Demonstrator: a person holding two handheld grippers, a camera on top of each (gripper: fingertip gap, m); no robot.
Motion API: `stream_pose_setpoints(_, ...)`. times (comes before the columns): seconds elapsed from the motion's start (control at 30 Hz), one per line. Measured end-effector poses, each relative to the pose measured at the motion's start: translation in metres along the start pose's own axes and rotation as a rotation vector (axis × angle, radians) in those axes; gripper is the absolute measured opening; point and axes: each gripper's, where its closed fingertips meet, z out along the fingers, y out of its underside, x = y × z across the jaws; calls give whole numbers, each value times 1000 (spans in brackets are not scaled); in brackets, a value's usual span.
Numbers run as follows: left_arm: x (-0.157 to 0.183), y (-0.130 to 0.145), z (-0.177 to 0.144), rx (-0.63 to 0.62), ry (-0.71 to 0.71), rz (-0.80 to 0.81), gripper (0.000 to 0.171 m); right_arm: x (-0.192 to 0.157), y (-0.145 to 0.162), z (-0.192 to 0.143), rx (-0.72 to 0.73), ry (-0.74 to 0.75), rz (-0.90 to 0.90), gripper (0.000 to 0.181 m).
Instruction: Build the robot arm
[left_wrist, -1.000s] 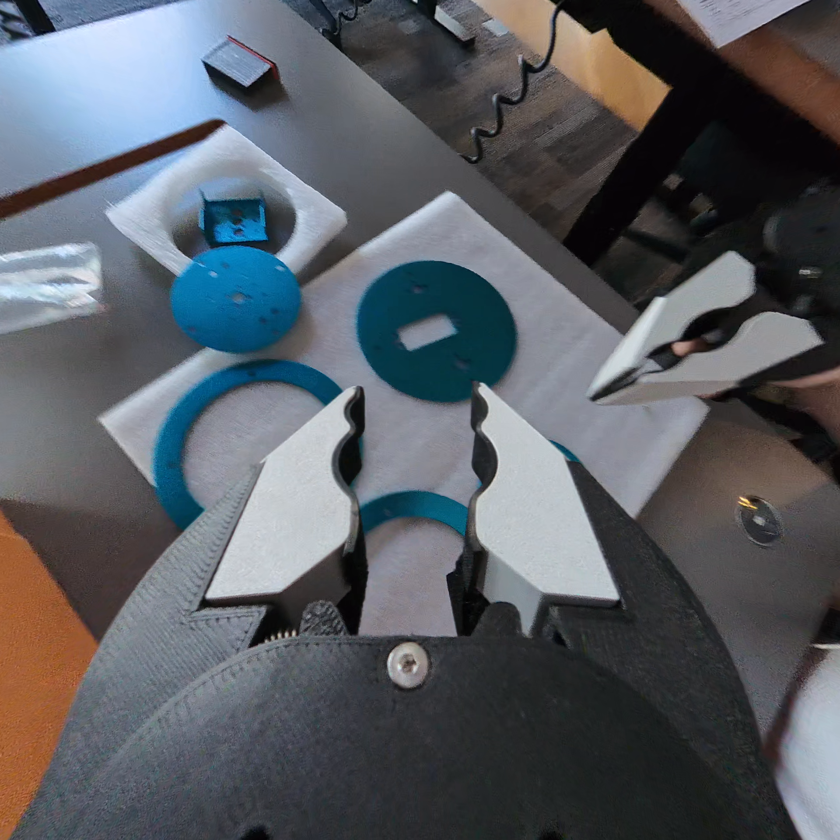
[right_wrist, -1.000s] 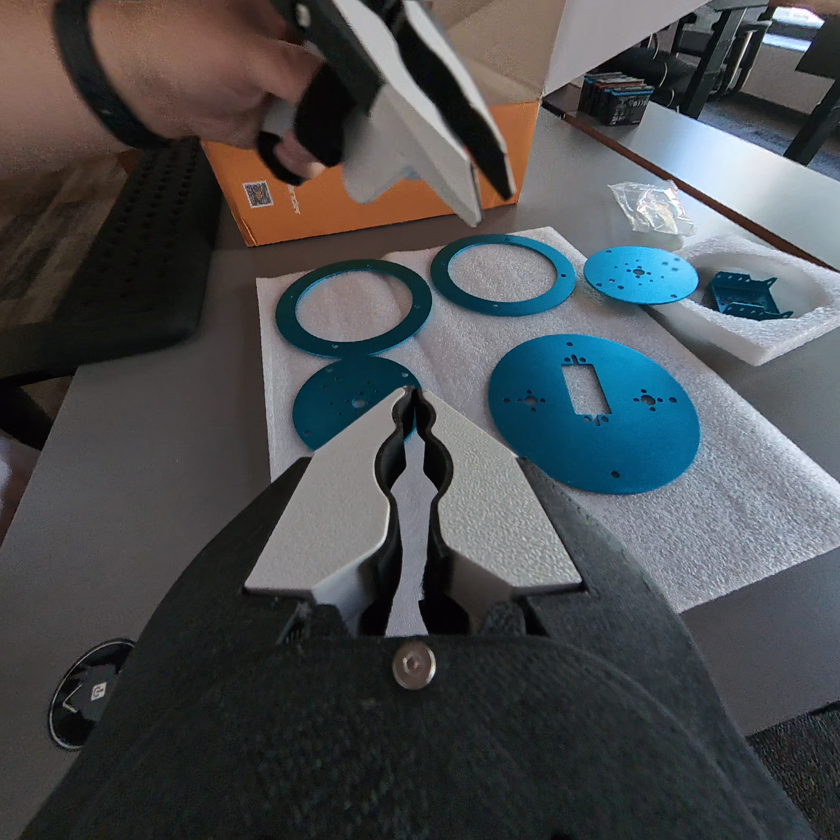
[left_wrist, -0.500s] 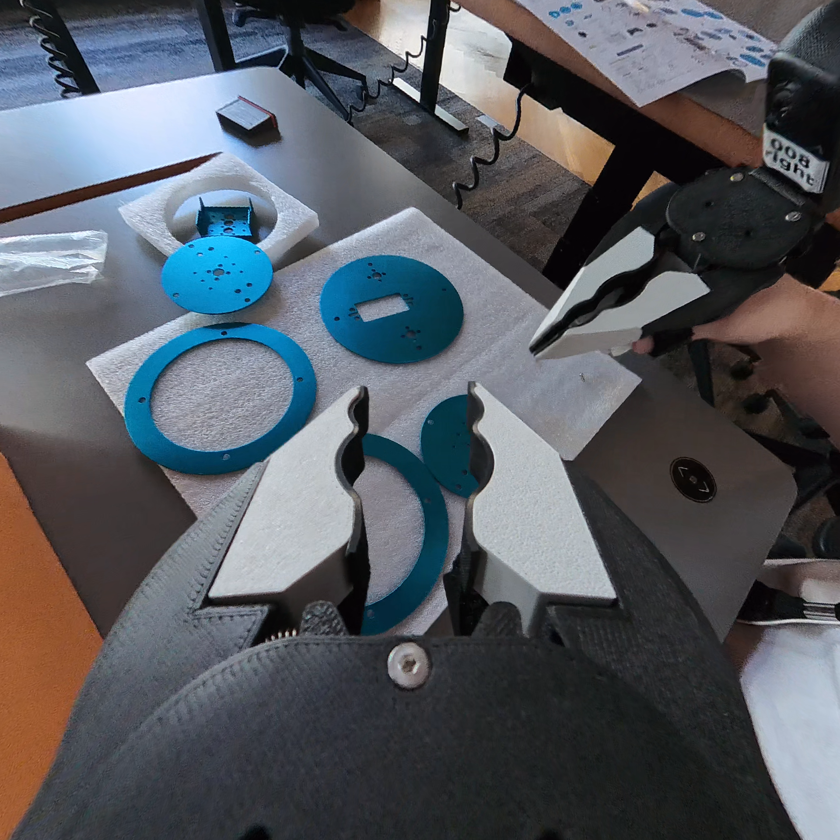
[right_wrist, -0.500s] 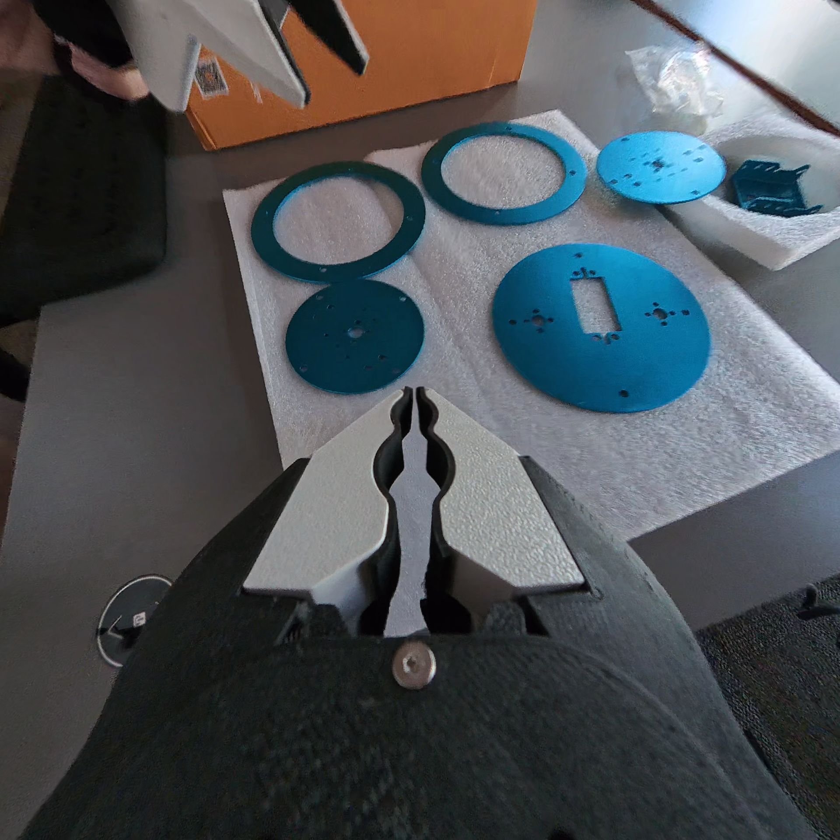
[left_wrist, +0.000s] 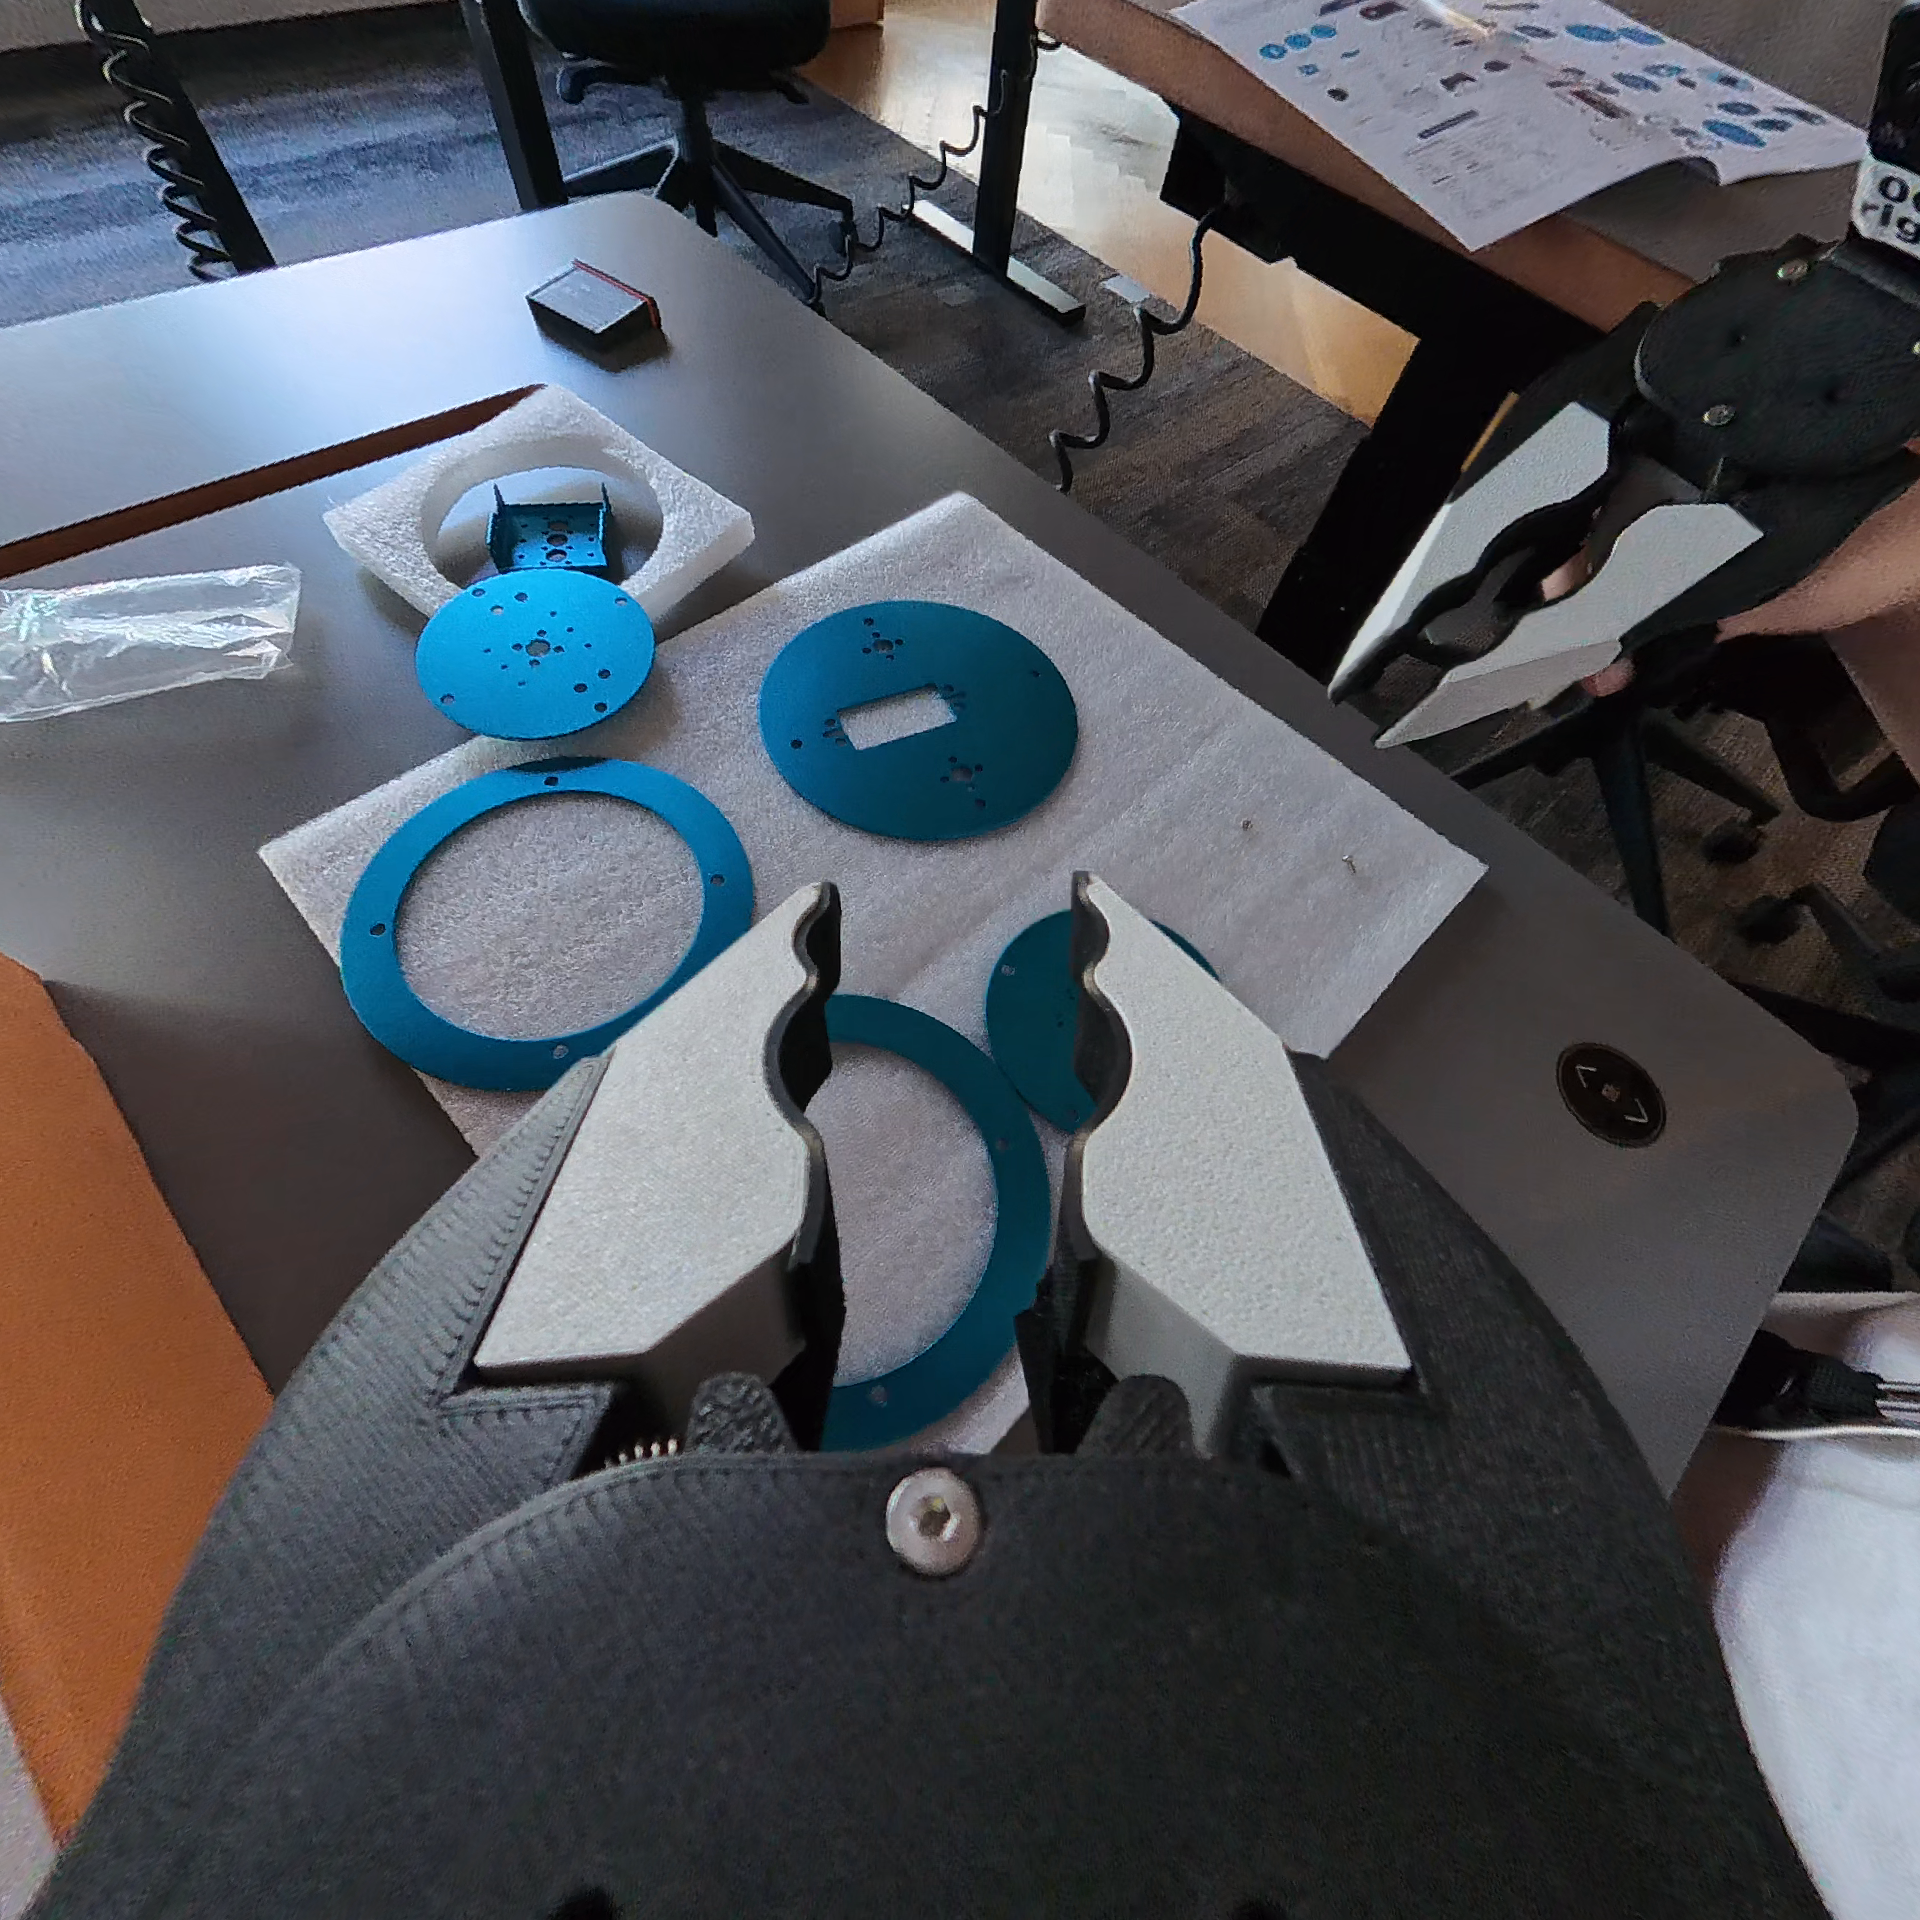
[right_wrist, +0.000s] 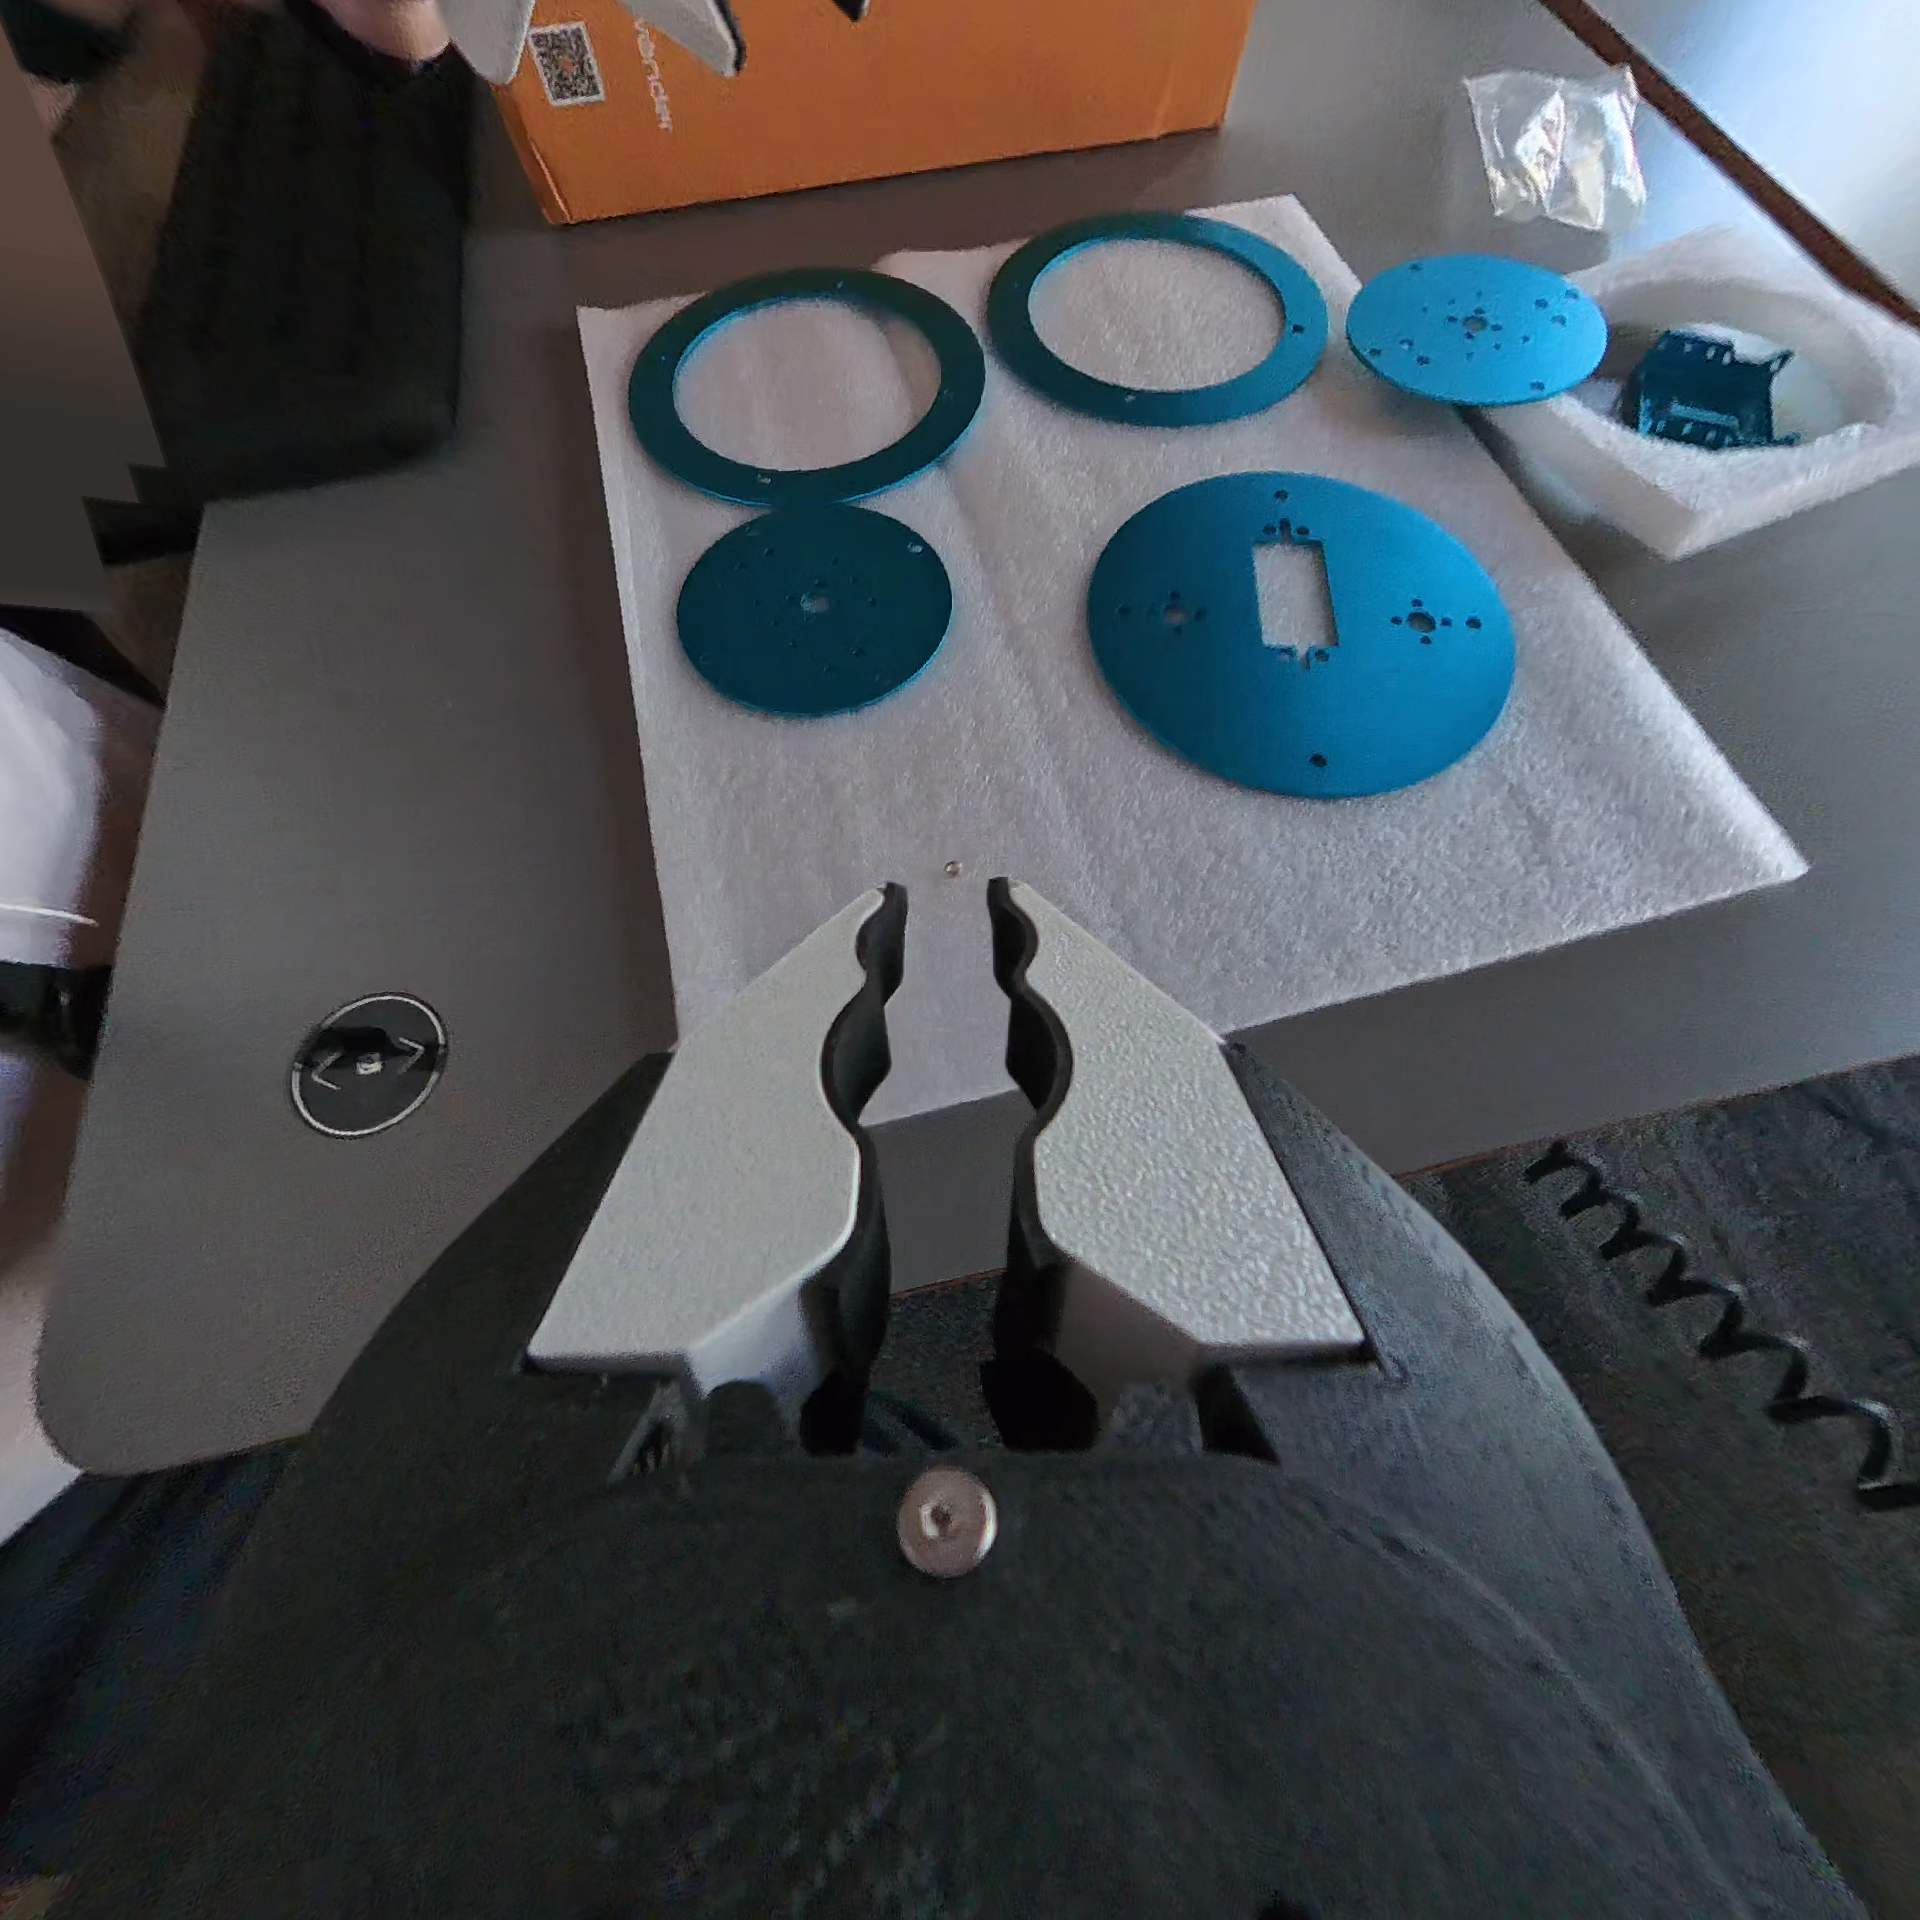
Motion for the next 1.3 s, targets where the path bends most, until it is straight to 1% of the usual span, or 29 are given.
stream_pose_setpoints(0.03,-3,-3,1,0,-7,-1,42,5,-5,1,4,-2,-34,18)
stream_pose_setpoints(0.1,-14,-12,5,-2,-41,-7,42,23,-28,4,19,6,-69,20)
stream_pose_setpoints(0.2,-35,-35,17,-25,-77,-48,42,65,-79,17,47,12,-55,28)
stream_pose_setpoints(0.27,-57,-54,30,-40,-129,-73,49,99,-107,35,33,11,-51,30)
stream_pose_setpoints(0.3,-72,-61,38,-59,-166,-64,53,122,-114,47,-6,51,-72,29)
stream_pose_setpoints(0.33,-88,-63,48,-92,-212,-41,55,145,-119,59,-48,90,-102,27)
stream_pose_setpoints(0.37,-105,-62,58,-134,-255,-18,61,165,-121,74,-90,112,-136,26)
stream_pose_setpoints(0.4,-117,-59,70,-176,-267,3,70,180,-121,89,-133,114,-150,27)
stream_pose_setpoints(0.47,-138,-48,93,-258,-262,43,71,201,-111,118,-224,86,-133,27)
stream_pose_setpoints(0.5,-151,-39,102,-301,-272,48,66,205,-105,132,-257,55,-146,26)
stream_pose_setpoints(0.53,-161,-29,110,-345,-260,29,60,209,-98,142,-291,37,-198,22)
stream_pose_setpoints(0.57,-167,-20,118,-383,-225,-14,58,213,-90,149,-331,35,-281,19)
stream_pose_setpoints(0.6,-171,-14,126,-396,-185,-73,57,218,-84,154,-367,36,-362,18)
stream_pose_setpoints(0.63,-173,-14,133,-381,-138,-141,50,223,-81,156,-394,42,-428,18)
stream_pose_setpoints(0.7,-171,-23,141,-312,-20,-276,41,231,-79,159,-437,36,-507,17)
stream_pose_setpoints(0.77,-176,-32,145,-247,32,-357,36,234,-77,162,-484,-10,-546,17)
stream_pose_setpoints(0.83,-184,-28,149,-272,9,-376,34,237,-73,165,-535,-60,-570,20)
stream_pose_setpoints(0.9,-185,-18,153,-347,6,-359,38,230,-72,172,-539,-135,-567,19)
stream_pose_setpoints(0.97,-183,-11,155,-397,17,-355,38,226,-68,176,-556,-180,-583,16)
stream_pose_setpoints(1.0,-184,-6,156,-416,15,-356,40,226,-62,175,-585,-198,-583,11)
stream_pose_setpoints(1.03,-187,-1,157,-437,8,-362,43,227,-63,176,-576,-197,-582,5)
stream_pose_setpoints(1.07,-190,2,157,-436,10,-373,37,229,-62,176,-580,-188,-587,2)
stream_pose_setpoints(1.1,-190,1,159,-415,32,-399,38,230,-61,175,-579,-184,-593,0)
stream_pose_setpoints(1.2,-179,-4,160,-368,168,-538,38,227,-64,174,-521,-158,-605,0)
stream_pose_setpoints(1.27,-176,-4,160,-361,216,-597,32,229,-69,172,-475,-106,-650,0)
stream_pose_setpoints(1.3,-177,-4,160,-356,224,-606,21,226,-72,170,-447,-94,-661,0)
